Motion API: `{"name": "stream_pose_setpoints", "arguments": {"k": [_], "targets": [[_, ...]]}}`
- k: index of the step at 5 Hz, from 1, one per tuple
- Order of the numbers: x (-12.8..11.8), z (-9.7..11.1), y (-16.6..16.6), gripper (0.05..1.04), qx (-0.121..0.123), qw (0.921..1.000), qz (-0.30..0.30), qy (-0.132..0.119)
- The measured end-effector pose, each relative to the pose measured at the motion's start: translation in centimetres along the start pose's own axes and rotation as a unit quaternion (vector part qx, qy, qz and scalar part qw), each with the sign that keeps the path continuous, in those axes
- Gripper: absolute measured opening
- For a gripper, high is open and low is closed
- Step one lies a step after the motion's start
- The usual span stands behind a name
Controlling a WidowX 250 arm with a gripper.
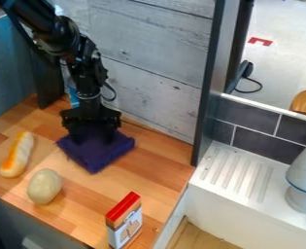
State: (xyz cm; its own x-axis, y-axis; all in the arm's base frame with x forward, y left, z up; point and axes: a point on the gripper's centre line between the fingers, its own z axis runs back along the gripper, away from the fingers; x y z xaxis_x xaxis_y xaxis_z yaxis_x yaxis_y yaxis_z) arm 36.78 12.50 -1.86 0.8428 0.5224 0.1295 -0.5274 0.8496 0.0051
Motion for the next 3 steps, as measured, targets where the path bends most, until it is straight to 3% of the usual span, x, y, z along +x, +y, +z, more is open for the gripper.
{"name": "stream_pose_setpoints", "arguments": {"k": [1,2,3], "targets": [[-0.7,1.5,0.3,1.001,-0.005,0.9998,-0.001,-0.018],[-1.6,7.4,0.9,1.001,-0.028,0.9975,-0.002,-0.065],[-4.4,13.0,4.6,1.001,-0.028,0.9957,0.007,-0.088]]}}
